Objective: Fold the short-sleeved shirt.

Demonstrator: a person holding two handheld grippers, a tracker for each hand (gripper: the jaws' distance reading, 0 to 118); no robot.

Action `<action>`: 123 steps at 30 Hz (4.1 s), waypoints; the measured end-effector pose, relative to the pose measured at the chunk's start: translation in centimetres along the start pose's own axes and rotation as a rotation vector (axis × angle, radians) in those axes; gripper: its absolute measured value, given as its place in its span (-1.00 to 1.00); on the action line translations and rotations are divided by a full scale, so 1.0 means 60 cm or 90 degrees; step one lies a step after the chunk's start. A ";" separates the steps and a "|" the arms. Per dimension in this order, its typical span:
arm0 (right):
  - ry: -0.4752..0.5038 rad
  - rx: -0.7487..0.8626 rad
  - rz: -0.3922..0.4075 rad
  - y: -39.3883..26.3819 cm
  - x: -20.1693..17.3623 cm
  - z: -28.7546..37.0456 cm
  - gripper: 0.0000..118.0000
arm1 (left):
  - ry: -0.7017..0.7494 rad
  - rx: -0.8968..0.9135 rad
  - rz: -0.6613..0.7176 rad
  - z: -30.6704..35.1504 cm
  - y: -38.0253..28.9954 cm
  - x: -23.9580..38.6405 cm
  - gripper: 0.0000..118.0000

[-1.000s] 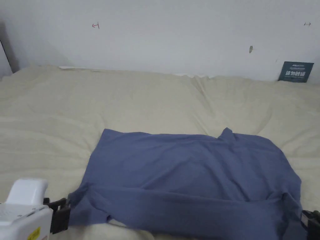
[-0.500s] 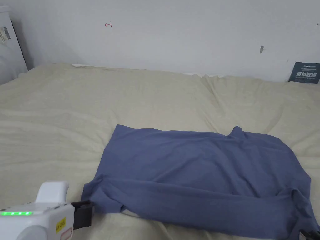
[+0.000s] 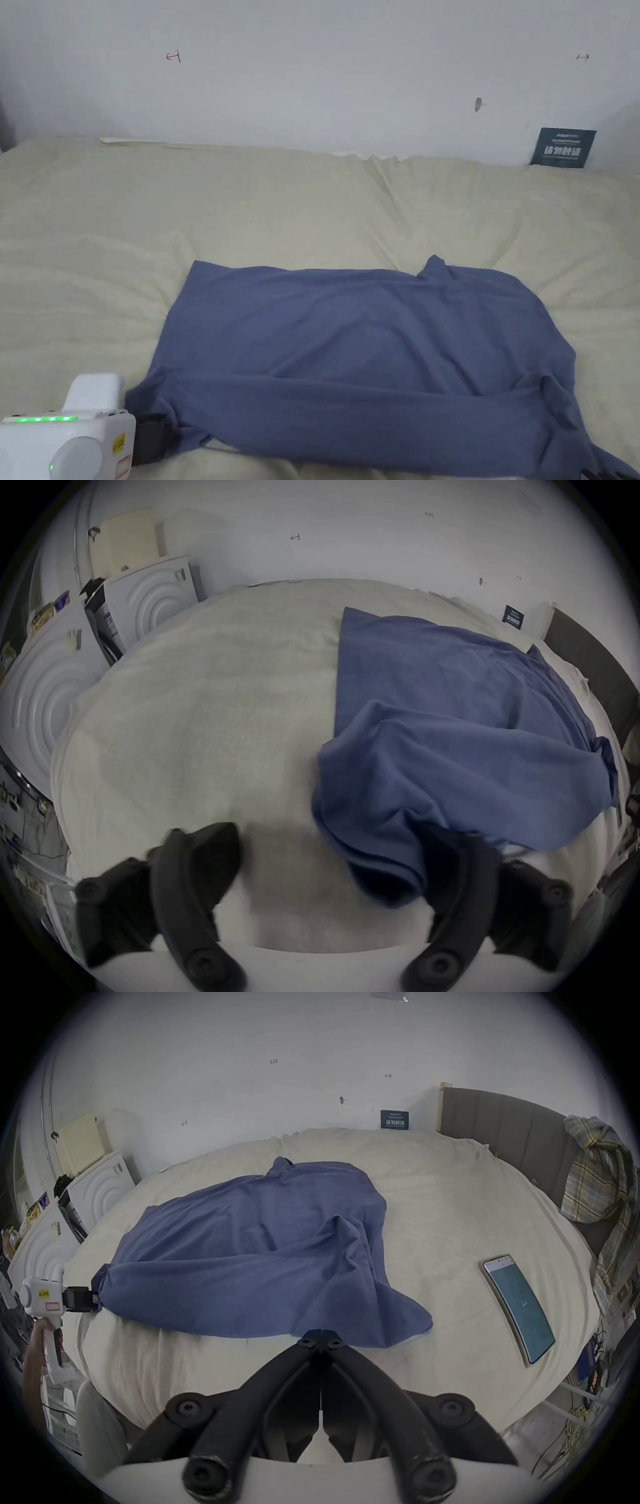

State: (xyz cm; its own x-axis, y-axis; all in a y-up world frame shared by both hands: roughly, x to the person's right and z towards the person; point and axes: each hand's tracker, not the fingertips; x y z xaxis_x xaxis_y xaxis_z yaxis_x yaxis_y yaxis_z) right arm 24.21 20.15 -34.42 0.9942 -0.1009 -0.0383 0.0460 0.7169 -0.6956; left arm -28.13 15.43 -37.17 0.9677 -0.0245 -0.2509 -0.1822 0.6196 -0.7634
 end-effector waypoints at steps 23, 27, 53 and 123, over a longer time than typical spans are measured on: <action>-0.030 -0.063 0.066 0.024 0.038 -0.106 0.75 | 0.025 0.052 -0.072 0.063 0.023 0.027 -0.83; -0.032 -0.087 0.089 0.015 0.025 -0.135 -0.31 | 0.018 0.069 -0.072 0.089 0.033 0.027 -0.83; -0.004 -0.065 0.043 -0.072 0.055 0.046 -0.89 | -0.002 0.010 -0.071 0.165 -0.107 -0.018 -0.83; -0.025 -0.112 0.050 0.323 0.047 -0.320 -0.96 | -0.095 -0.037 -0.068 -0.055 0.230 0.035 0.95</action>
State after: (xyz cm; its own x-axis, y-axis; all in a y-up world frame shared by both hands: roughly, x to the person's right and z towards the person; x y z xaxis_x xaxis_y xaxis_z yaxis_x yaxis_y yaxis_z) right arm 26.00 20.52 -61.75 0.9972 -0.0204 -0.0724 -0.0465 0.5900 -0.8060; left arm -29.19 21.33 -50.21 0.9965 0.0312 -0.0781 -0.0819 0.5731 -0.8154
